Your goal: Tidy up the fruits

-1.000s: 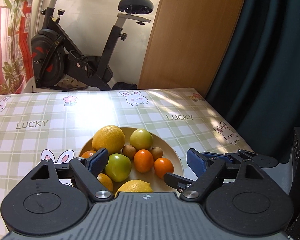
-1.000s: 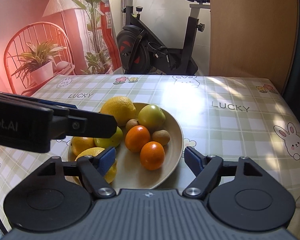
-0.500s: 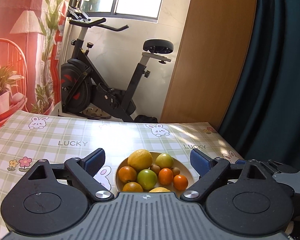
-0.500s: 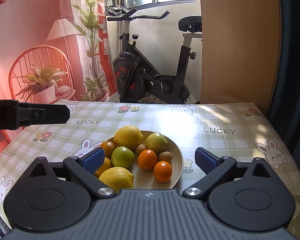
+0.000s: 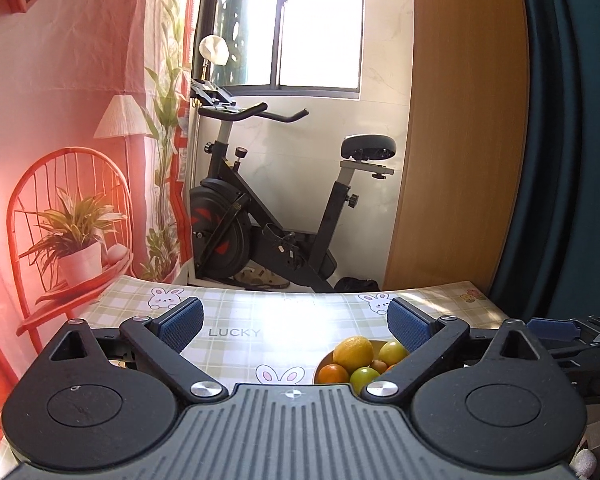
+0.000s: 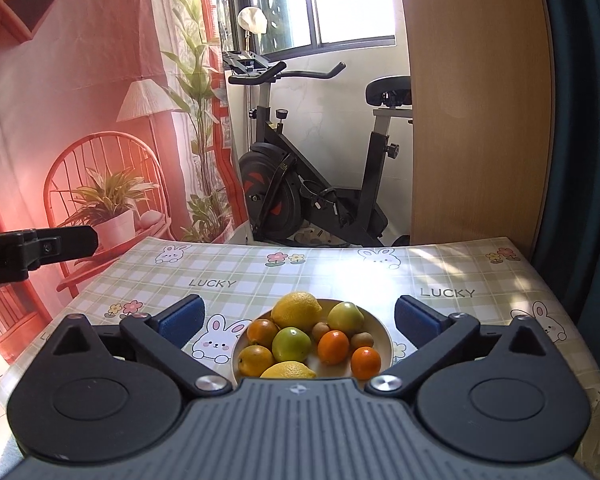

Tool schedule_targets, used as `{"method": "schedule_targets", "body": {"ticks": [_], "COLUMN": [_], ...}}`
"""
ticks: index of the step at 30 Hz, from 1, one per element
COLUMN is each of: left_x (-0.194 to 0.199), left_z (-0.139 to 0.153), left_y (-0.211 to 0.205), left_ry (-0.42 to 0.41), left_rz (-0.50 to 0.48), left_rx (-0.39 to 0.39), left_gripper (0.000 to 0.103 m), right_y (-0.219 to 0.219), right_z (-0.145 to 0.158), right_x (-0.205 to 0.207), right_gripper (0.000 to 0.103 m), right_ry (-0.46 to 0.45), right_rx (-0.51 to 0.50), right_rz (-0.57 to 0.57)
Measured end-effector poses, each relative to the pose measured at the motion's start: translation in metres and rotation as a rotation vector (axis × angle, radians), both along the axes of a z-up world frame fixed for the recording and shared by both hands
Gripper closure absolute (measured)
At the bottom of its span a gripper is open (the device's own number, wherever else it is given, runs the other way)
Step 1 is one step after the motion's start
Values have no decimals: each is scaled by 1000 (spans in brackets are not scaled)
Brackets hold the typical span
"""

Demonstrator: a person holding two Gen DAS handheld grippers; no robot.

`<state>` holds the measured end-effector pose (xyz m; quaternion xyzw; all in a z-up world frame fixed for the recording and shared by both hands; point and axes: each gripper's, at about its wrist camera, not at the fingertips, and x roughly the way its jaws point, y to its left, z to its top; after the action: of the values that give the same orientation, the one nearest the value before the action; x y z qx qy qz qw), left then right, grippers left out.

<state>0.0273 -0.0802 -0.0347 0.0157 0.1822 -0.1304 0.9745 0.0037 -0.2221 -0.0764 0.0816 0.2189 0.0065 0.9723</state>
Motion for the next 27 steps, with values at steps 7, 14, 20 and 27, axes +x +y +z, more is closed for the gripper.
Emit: {"method": "schedule_targets", "body": {"ticks": [7, 14, 20, 27], "left_x": [-19, -37, -45, -45], "left_z": [10, 20, 27, 28], "left_y": [12, 11, 13, 14], "left_ry": [-22, -63, -69, -52], "left_rz": [42, 68, 64, 54], "left_rx": [-7, 9, -4, -14], "left_gripper": [3, 3, 3, 3], "right_y": [9, 14, 15, 14], "right_z": [15, 25, 29, 32], "right_x": [-15, -27, -34, -36], "right_gripper": [0, 0, 0, 0], "right_ry": [-29, -46, -52, -60], "right_rx": [-8, -6, 4, 9], "right_rz": [-2, -5, 2, 2]}}
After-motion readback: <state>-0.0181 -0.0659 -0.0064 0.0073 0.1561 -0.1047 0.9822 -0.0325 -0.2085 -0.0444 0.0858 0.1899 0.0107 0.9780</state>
